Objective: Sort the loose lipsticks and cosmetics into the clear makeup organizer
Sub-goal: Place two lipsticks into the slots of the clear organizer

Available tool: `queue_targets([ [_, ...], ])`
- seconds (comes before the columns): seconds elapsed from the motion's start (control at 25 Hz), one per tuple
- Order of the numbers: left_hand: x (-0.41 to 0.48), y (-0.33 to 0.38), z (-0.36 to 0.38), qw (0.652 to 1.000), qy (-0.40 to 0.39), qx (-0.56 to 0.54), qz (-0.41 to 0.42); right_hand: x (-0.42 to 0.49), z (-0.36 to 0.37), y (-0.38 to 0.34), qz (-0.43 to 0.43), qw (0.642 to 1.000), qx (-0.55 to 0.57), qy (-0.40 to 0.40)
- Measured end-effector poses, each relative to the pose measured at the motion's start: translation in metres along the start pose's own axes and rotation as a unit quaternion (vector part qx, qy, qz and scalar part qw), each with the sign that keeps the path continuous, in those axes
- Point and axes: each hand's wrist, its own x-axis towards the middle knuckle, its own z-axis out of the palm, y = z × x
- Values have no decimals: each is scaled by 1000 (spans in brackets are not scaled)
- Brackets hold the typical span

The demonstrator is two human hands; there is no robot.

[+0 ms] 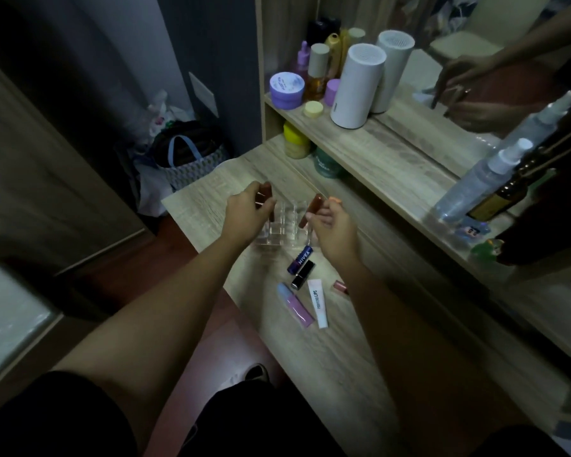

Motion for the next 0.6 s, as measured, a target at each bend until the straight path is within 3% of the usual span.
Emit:
queue_targets([
  [0.28, 39, -12, 12, 999, -25, 37, 24, 45, 29, 7, -13, 999, -32, 5],
  [0.48, 43, -28, 24, 991, -100, 86, 24, 54, 42, 17, -16, 995, -86, -39],
  [0.6, 44, -31, 26, 991, -106, 68, 41, 57, 46, 20, -6, 993, -102, -51],
])
